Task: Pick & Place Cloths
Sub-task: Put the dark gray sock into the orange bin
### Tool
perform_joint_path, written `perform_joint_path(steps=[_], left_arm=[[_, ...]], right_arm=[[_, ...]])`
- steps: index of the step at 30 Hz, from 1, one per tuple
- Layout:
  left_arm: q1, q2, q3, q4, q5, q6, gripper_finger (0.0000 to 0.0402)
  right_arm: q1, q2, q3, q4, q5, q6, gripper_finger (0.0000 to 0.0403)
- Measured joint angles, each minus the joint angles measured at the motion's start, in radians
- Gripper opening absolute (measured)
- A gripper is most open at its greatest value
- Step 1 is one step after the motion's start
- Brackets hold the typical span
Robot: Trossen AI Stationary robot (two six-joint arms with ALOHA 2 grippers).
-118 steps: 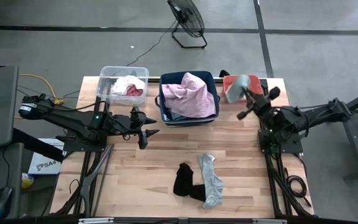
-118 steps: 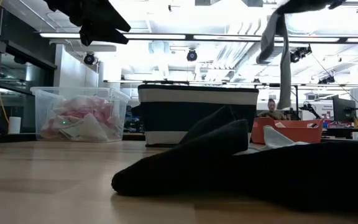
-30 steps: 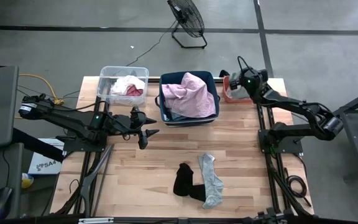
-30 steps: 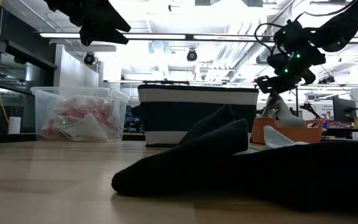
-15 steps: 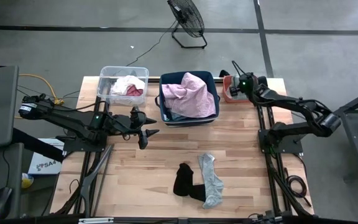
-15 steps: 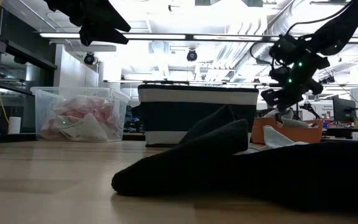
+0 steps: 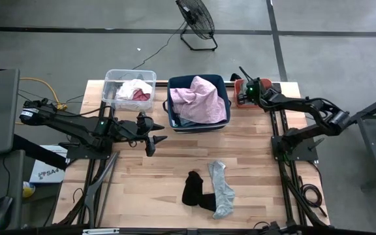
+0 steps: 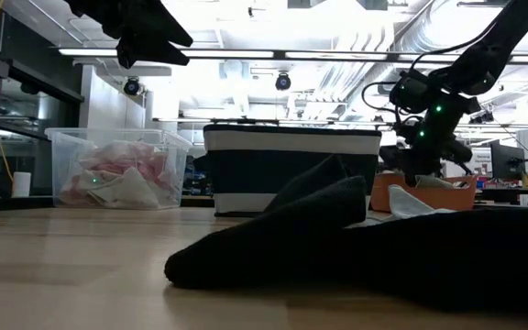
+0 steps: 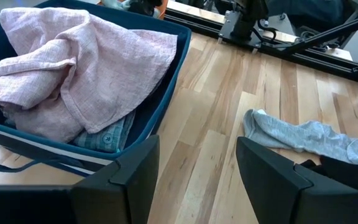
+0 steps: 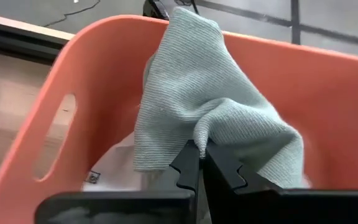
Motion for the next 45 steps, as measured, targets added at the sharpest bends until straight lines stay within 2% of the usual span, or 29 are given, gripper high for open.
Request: perform_joint_path(steps=[11, 16, 22, 26, 33, 38, 45], left_arm=[[0.000, 0.000, 0.000, -0.002, 0.000, 0.000, 0.0207], [0.000, 0.000, 0.000, -0.002, 0.000, 0.000, 0.0207], [0.000, 0.000, 0.000, -0.002, 0.000, 0.000, 0.0207], [0.000, 0.000, 0.000, -0.002, 0.000, 0.000, 0.0207], [0.000, 0.000, 0.000, -0.003, 0.000, 0.000, 0.0207], [0.000, 0.000, 0.000, -0.003, 0.000, 0.000, 0.0207], [0.000, 0.000, 0.000, -0.003, 0.000, 0.000, 0.0207]], right_arm=[[0.000, -0.005, 0.000, -0.008, -0.035, 0.036, 0.0015], [0.000, -0.006, 0.002, -0.016, -0.073, 0.019, 0.0073], [0.000, -0.006, 0.067, -0.107, -0.106, 0.044, 0.0157], [0.000, -0.006, 0.127, -0.164, -0.111, 0.046, 0.0188], [0.000, -0.006, 0.209, -0.302, -0.115, 0.048, 0.0185], [0.026, -0.006, 0.222, -0.353, -0.099, 0.048, 0.0168], [0.078, -0.019, 0.222, -0.371, -0.022, 0.048, 0.0129]])
